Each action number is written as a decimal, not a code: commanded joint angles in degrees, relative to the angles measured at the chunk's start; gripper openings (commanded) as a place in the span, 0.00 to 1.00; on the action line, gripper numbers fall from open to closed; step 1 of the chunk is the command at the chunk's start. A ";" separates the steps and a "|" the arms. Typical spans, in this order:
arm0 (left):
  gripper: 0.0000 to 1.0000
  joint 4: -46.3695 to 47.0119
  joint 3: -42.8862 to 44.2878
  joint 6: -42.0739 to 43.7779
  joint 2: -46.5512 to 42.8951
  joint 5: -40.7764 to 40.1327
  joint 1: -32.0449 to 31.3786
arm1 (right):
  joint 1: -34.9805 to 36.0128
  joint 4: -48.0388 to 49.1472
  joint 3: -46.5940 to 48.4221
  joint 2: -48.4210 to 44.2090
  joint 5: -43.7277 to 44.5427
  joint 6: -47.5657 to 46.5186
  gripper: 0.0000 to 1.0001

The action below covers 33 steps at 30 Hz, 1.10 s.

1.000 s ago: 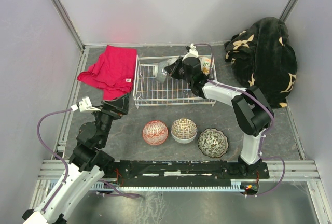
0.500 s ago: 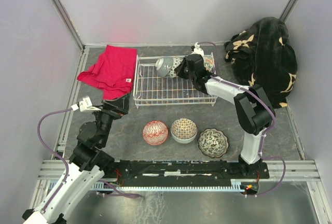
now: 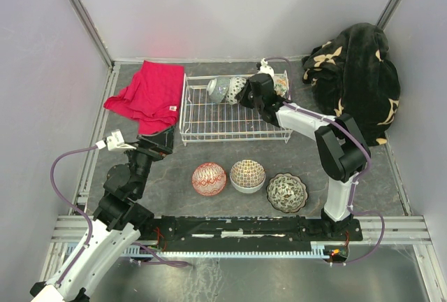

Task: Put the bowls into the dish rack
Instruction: Turn the bowl upside down on the dish rack.

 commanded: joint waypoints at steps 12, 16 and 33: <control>1.00 2.43 0.30 1.74 0.17 1.01 -0.12 | -0.16 -0.60 0.44 -7.43 -3.05 -2.48 0.44; 1.00 2.43 0.39 1.83 0.26 1.23 -0.11 | -0.13 -4.13 1.13 -10.82 -5.28 -4.15 0.56; 0.99 1.83 1.41 1.90 1.95 3.04 -0.11 | 16.66 -35.25 -3.34 -35.25 -8.63 -22.64 0.76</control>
